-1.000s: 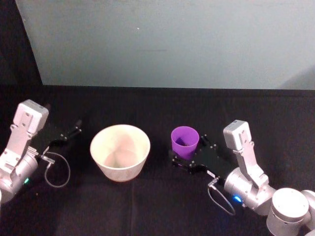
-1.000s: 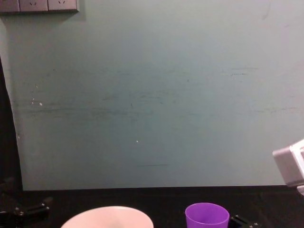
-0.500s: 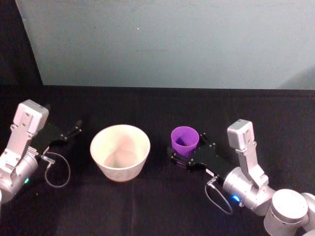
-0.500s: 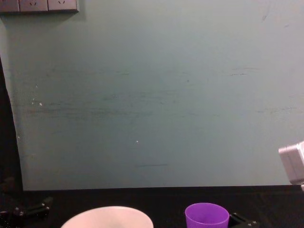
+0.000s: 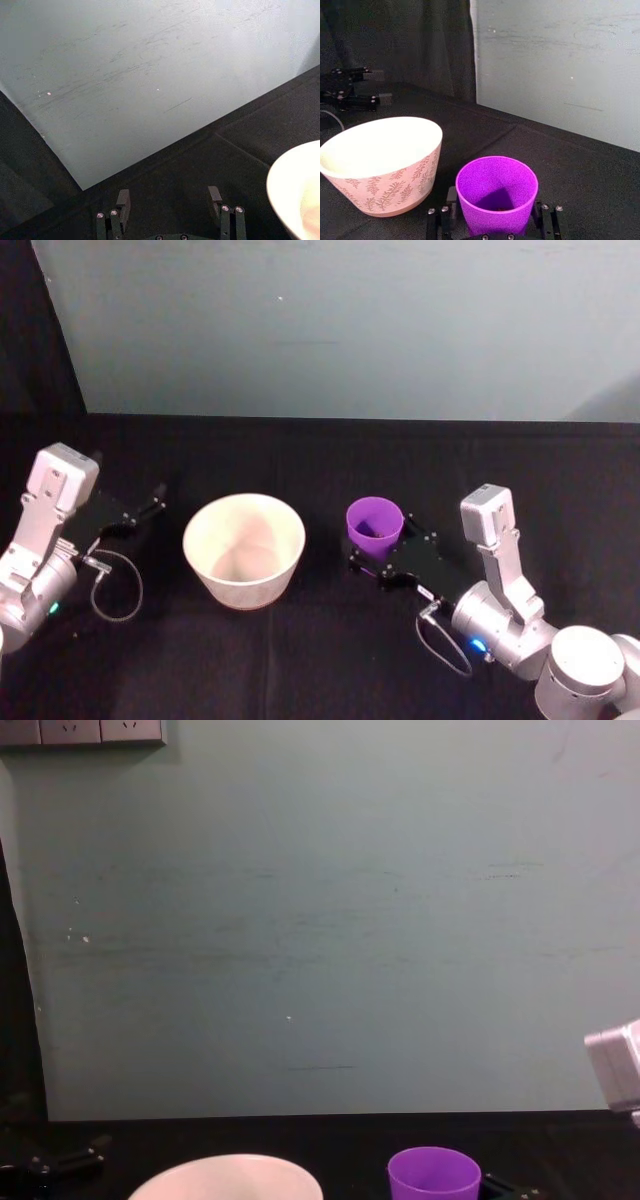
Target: Pick up the cup and pour the mung beans from the cup into the bowl.
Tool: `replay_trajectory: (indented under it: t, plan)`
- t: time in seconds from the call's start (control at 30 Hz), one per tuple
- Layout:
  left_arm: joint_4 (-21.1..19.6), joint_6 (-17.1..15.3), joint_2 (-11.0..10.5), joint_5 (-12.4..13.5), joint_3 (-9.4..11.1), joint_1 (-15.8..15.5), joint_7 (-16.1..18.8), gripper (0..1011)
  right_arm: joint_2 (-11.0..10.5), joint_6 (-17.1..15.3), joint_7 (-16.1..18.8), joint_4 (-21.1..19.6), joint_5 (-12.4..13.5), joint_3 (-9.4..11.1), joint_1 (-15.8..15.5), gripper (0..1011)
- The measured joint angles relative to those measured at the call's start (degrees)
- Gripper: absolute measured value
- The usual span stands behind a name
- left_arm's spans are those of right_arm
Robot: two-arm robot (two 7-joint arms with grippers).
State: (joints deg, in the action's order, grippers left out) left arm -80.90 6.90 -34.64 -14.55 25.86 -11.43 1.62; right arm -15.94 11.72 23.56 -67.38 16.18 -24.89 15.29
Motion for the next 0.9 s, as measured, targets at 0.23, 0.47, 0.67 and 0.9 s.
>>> replay_trajectory:
  t: [0.23,0.47,0.67,0.9]
  plan:
    - [0.0,0.0,0.0,0.0,0.0,0.0,0.0,1011,0.5,-0.5,0.2,-0.1,-0.9,0.9,-0.3,737]
    - [0.0,0.0,0.0,0.0,0.0,0.0,0.0,1011,-0.4,-2.8,0.1,-5.7,-1.2,2.5,-1.6,718]
    - [0.0,0.0,0.0,0.0,0.0,0.0,0.0,1011,-1.7,-6.9,0.1,-11.6,-0.7,3.6,-2.1,718]
    - [0.0,0.0,0.0,0.0,0.0,0.0,0.0,1011,-1.8,-9.6,-0.1,-13.3,0.0,4.0,-1.5,718]
